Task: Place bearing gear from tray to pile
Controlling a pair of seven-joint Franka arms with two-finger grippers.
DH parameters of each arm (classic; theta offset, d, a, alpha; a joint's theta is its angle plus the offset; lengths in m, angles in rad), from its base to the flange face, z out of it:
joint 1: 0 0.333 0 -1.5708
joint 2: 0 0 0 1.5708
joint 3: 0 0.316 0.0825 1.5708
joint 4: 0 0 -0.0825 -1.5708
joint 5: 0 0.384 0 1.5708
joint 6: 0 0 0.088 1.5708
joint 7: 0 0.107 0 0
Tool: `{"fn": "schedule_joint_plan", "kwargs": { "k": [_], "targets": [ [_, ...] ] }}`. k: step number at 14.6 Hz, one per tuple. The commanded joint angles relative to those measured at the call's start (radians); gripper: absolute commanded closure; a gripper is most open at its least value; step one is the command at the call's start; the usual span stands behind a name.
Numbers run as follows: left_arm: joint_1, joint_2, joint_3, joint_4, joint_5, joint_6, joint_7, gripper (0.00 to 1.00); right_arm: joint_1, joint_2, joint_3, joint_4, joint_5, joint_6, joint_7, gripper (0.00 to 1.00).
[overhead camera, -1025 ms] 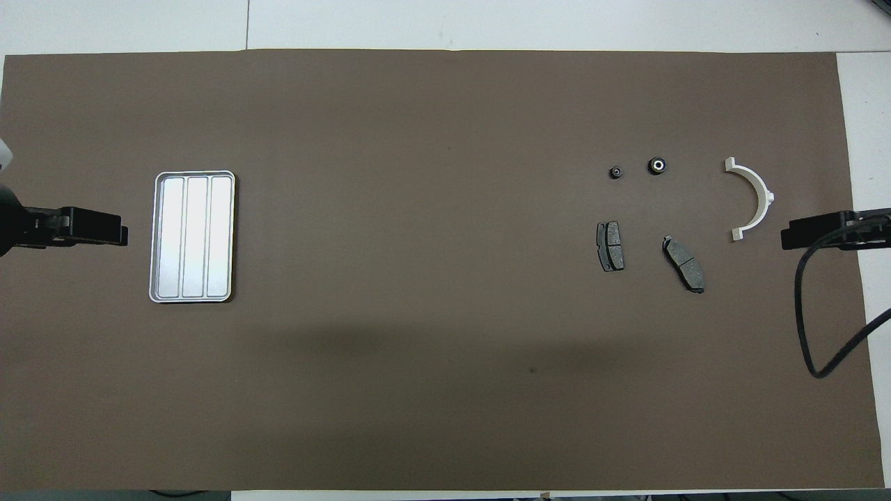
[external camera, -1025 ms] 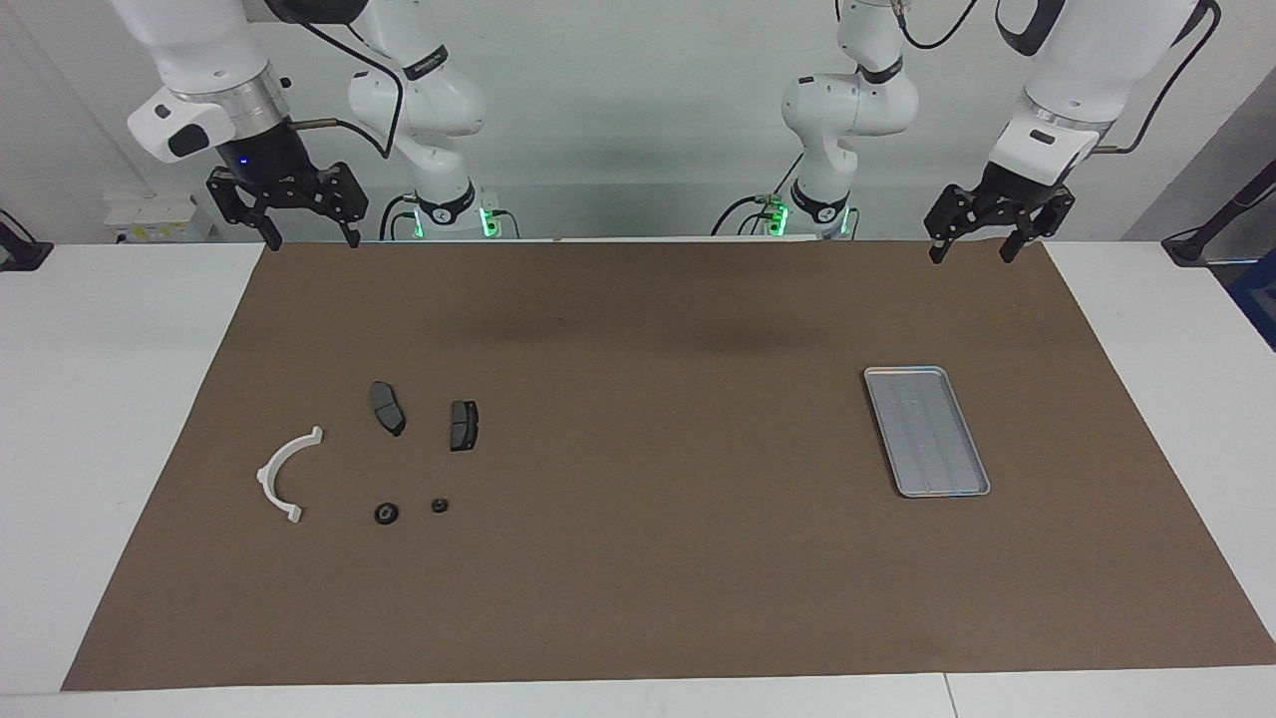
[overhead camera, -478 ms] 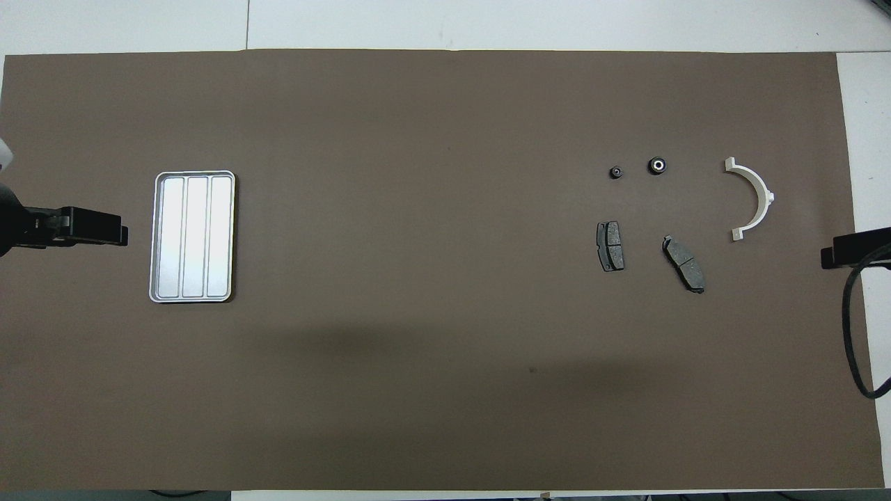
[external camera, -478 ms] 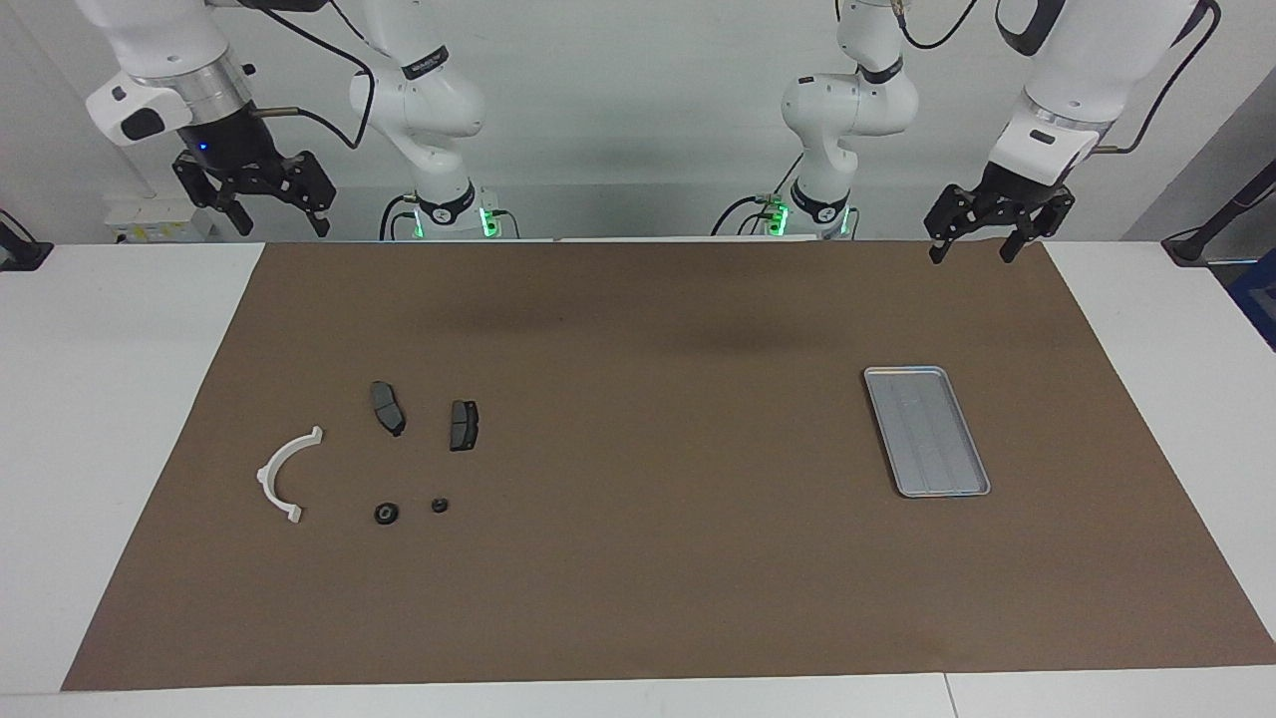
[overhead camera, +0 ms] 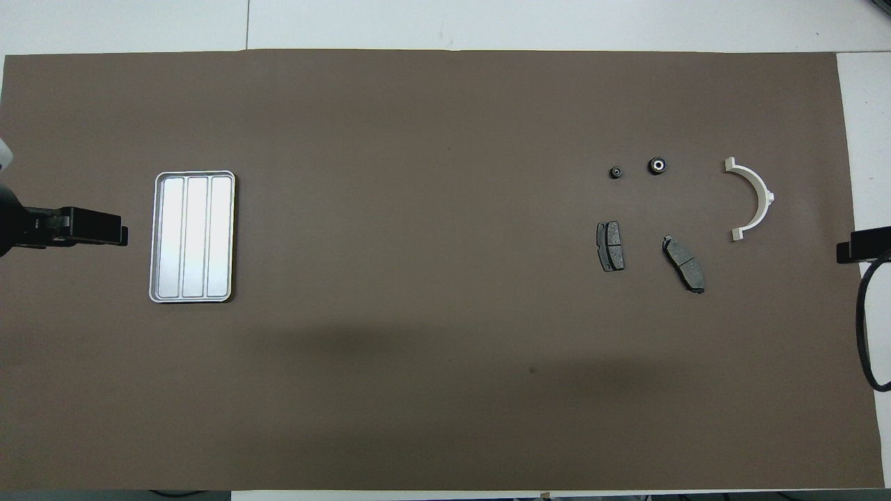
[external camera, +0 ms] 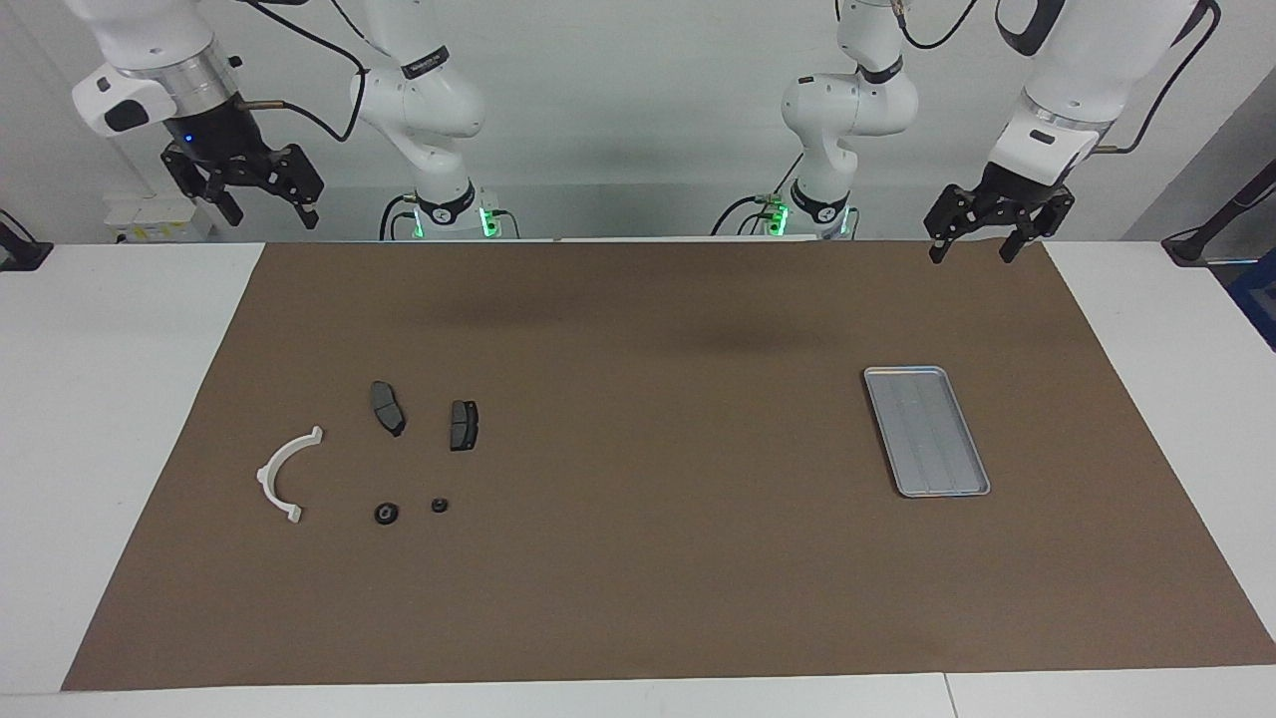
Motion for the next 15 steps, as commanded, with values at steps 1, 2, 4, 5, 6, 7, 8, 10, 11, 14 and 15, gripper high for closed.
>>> {"fn": "schedule_joint_plan", "kwargs": {
  "k": [1, 2, 4, 5, 6, 7, 8, 10, 11, 14, 15],
  "targets": [
    [-0.003, -0.032, 0.003, -0.036, 0.004, 0.015, -0.005, 0.0, -0.019, 0.003, 0.01, -0.054, 0.011, 0.127, 0.014, 0.0],
    [-0.003, -0.032, 0.003, -0.036, 0.004, 0.015, -0.005, 0.0, -0.012, 0.016, 0.01, -0.054, 0.011, 0.15, 0.014, 0.0],
    [-0.003, -0.032, 0.003, -0.036, 0.004, 0.015, -0.005, 0.0, -0.005, 0.036, 0.012, -0.053, 0.009, 0.197, 0.014, 0.0],
    [-0.003, -0.032, 0.003, -0.036, 0.004, 0.015, -0.005, 0.0, -0.004, 0.041, 0.012, -0.053, 0.009, 0.203, 0.014, 0.0],
    [-0.003, -0.032, 0.004, -0.036, 0.004, 0.015, -0.005, 0.0, -0.002, 0.043, 0.01, -0.051, 0.009, 0.204, 0.014, 0.0],
    [-0.003, -0.032, 0.003, -0.036, 0.004, 0.015, -0.005, 0.0, -0.002, 0.044, 0.01, -0.048, 0.009, 0.205, 0.017, 0.0],
    [-0.003, -0.032, 0.003, -0.036, 0.004, 0.015, -0.005, 0.0, 0.004, 0.046, 0.01, -0.048, 0.009, 0.208, 0.017, 0.0],
    [-0.003, -0.032, 0.004, -0.036, 0.004, 0.015, -0.005, 0.0, 0.047, 0.046, -0.014, -0.05, 0.009, 0.205, 0.017, 0.0],
    [-0.003, -0.032, 0.004, -0.036, 0.004, 0.015, -0.005, 0.0, 0.08, 0.046, -0.042, -0.048, 0.009, 0.205, 0.017, 0.0],
    [-0.003, -0.032, 0.004, -0.036, 0.004, 0.015, -0.005, 0.0, 0.168, 0.049, -0.132, -0.048, 0.009, 0.211, 0.02, 0.0],
    [-0.003, -0.032, 0.003, -0.036, 0.004, 0.015, -0.005, 0.0, 0.185, 0.049, -0.155, -0.048, 0.008, 0.211, 0.02, 0.0]
  ]
}}
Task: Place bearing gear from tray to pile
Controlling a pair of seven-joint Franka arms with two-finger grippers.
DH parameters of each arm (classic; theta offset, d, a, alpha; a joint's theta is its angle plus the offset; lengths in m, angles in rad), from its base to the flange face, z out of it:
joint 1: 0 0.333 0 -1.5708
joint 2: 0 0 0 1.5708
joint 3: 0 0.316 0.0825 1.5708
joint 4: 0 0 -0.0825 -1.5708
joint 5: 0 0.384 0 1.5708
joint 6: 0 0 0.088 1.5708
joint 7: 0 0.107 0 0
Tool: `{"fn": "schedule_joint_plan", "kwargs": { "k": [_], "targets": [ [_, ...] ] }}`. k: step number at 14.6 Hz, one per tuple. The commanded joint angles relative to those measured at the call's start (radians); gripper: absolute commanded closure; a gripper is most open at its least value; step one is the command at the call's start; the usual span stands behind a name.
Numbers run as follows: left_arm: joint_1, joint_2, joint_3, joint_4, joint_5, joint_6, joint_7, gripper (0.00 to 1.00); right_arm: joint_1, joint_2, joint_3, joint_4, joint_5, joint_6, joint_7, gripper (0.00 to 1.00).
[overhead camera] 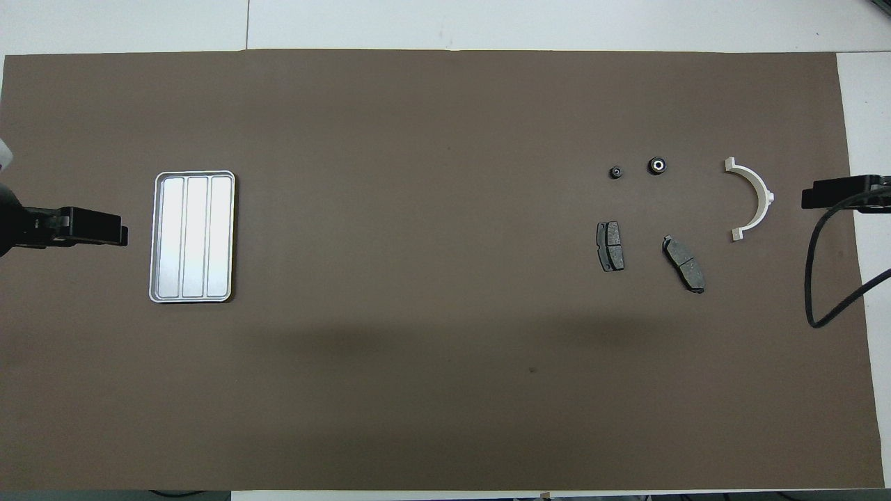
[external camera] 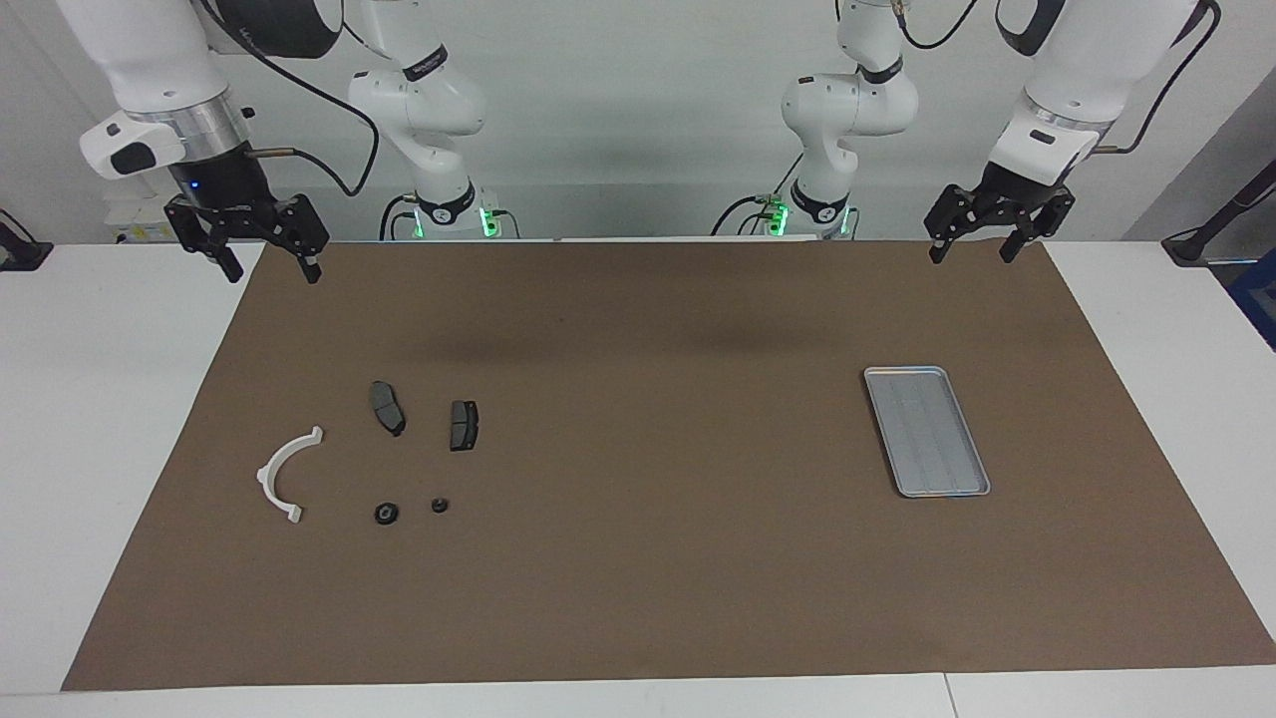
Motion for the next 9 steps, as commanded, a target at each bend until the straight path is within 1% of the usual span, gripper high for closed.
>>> {"fn": "schedule_joint_plan", "kwargs": {
  "k": [1, 9],
  "targets": [
    [-0.003, -0.032, 0.003, -0.036, 0.004, 0.015, -0.005, 0.0, 0.04, -0.005, -0.054, -0.007, 0.008, 0.016, 0.018, 0.0],
    [-0.003, -0.032, 0.004, -0.036, 0.004, 0.015, -0.005, 0.0, 0.079, -0.005, -0.059, -0.009, 0.008, 0.002, 0.018, 0.0]
  ]
}}
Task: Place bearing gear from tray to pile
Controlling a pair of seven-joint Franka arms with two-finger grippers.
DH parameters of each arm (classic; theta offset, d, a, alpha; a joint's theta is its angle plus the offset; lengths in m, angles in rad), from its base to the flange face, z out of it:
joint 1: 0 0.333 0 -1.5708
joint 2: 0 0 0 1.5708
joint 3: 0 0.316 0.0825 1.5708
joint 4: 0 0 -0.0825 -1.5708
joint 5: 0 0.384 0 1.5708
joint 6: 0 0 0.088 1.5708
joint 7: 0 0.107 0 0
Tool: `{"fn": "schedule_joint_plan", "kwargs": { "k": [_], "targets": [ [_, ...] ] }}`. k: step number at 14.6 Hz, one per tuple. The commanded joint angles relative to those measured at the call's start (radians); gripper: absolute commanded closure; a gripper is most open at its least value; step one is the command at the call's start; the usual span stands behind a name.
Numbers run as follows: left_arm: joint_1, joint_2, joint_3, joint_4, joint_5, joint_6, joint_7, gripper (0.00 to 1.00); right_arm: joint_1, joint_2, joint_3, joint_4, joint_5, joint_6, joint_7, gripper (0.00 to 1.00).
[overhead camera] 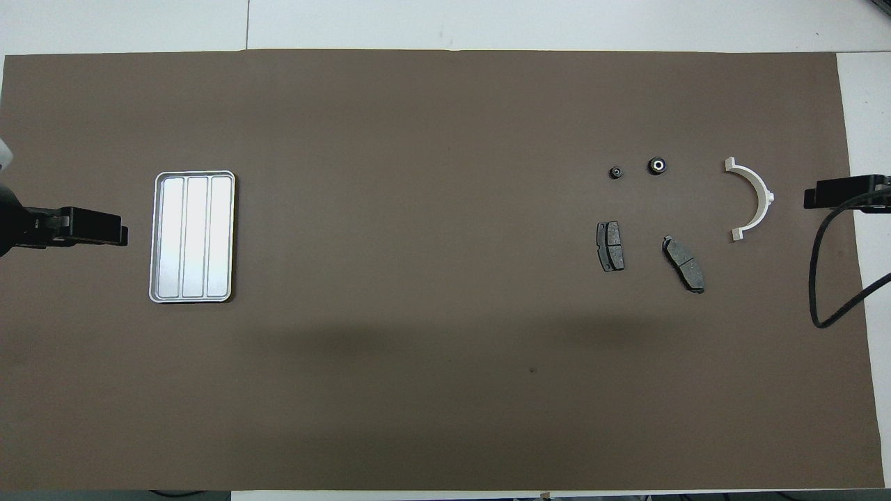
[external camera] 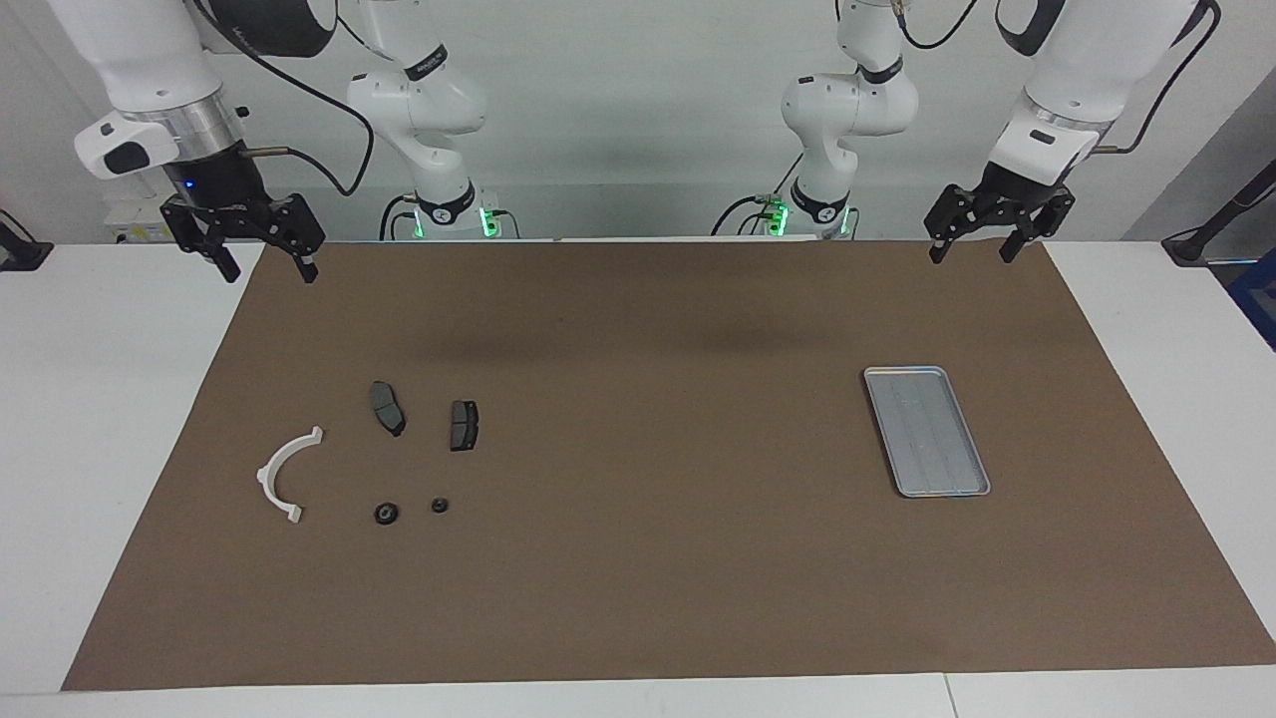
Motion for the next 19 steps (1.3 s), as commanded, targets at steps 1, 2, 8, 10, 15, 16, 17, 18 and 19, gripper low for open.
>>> {"fn": "schedule_joint_plan", "kwargs": {
  "k": [1, 2, 8, 10, 15, 16, 17, 18, 19],
  "targets": [
    [-0.003, -0.032, 0.003, -0.036, 0.004, 0.015, -0.005, 0.0, 0.018, -0.007, -0.009, -0.009, 0.008, 0.002, 0.018, 0.0],
    [-0.003, -0.032, 0.004, -0.036, 0.004, 0.015, -0.005, 0.0, 0.018, -0.005, -0.009, -0.009, 0.008, 0.002, 0.018, 0.0],
    [-0.003, -0.032, 0.004, -0.036, 0.004, 0.015, -0.005, 0.0, 0.032, -0.007, -0.002, -0.006, 0.011, -0.022, 0.01, 0.0],
    [-0.003, -0.032, 0.004, -0.036, 0.004, 0.015, -0.005, 0.0, 0.035, -0.01, 0.021, -0.009, 0.012, -0.024, 0.01, 0.0],
    [-0.003, -0.032, 0.004, -0.036, 0.004, 0.015, -0.005, 0.0, 0.052, -0.005, 0.034, -0.003, 0.015, -0.008, 0.013, 0.0],
    [-0.003, -0.032, 0.004, -0.036, 0.004, 0.015, -0.005, 0.0, 0.052, -0.005, 0.034, -0.003, 0.015, -0.007, 0.012, 0.0],
    [-0.003, -0.032, 0.004, -0.036, 0.004, 0.015, -0.005, 0.0, 0.052, -0.005, 0.034, -0.004, 0.014, -0.007, 0.013, 0.0],
    [-0.003, -0.032, 0.004, -0.036, 0.004, 0.015, -0.005, 0.0, 0.052, -0.007, 0.034, -0.006, 0.014, -0.008, 0.013, 0.0],
    [-0.003, -0.032, 0.003, -0.036, 0.004, 0.015, -0.005, 0.0, 0.054, -0.008, 0.035, -0.007, 0.014, -0.01, 0.013, 0.0]
  ]
}}
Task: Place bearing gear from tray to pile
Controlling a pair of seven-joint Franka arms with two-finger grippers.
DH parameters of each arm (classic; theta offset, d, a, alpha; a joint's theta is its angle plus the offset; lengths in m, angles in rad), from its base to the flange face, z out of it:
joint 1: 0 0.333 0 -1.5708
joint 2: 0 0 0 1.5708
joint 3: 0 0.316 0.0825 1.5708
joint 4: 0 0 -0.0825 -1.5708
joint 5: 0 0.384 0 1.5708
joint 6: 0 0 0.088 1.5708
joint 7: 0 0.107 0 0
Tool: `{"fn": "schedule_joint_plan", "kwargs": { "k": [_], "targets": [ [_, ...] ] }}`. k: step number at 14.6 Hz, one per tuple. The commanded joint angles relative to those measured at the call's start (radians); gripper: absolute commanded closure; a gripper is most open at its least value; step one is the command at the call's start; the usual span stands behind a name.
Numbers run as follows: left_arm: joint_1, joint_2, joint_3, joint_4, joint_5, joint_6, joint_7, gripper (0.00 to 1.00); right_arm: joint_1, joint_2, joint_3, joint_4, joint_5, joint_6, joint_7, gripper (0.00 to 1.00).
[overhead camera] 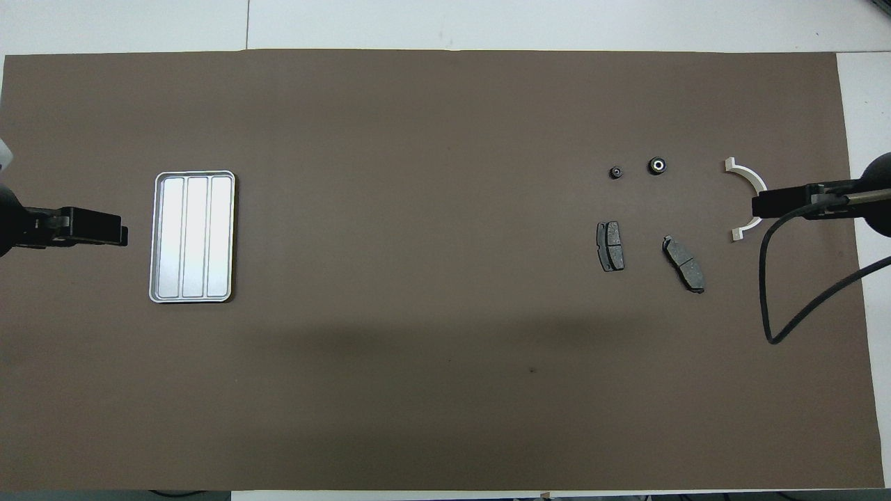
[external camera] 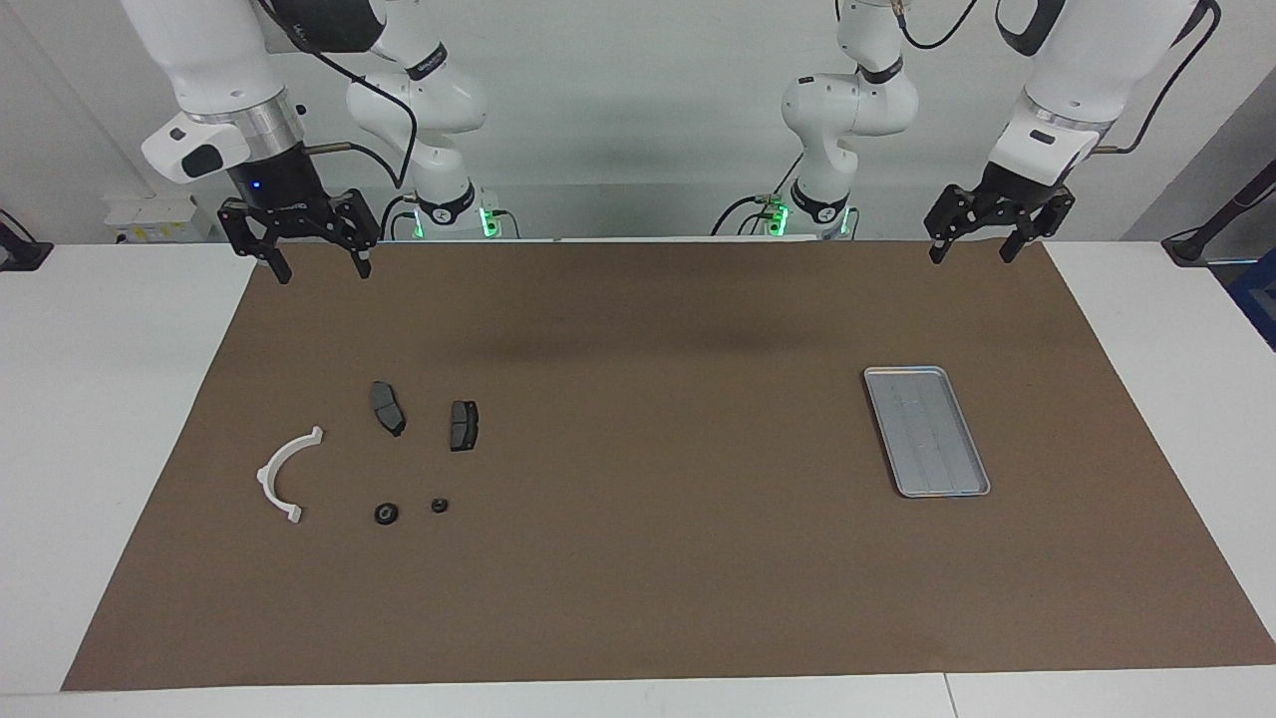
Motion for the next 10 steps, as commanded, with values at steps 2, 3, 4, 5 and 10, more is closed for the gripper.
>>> {"fn": "schedule_joint_plan", "kwargs": {
  "k": [2, 3, 4, 5, 10],
  "targets": [
    [-0.003, -0.032, 0.004, -0.036, 0.004, 0.015, -0.005, 0.0, 0.0, -0.01, 0.001, -0.008, 0.014, -0.004, 0.013, 0.0],
    [-0.003, -0.032, 0.004, -0.036, 0.004, 0.015, -0.005, 0.0, 0.0, -0.01, 0.001, -0.008, 0.015, -0.011, 0.013, 0.0],
    [-0.003, -0.032, 0.004, -0.036, 0.004, 0.015, -0.005, 0.0, 0.0, -0.01, 0.002, -0.006, 0.015, -0.013, 0.012, 0.0],
    [-0.003, -0.032, 0.004, -0.036, 0.004, 0.015, -0.005, 0.0, 0.0, -0.008, 0.002, -0.005, 0.021, -0.011, 0.011, 0.0],
    [-0.003, -0.032, 0.004, -0.036, 0.004, 0.015, -0.005, 0.0, 0.0, -0.007, 0.001, 0.008, 0.022, -0.054, 0.013, 0.0]
  ]
}}
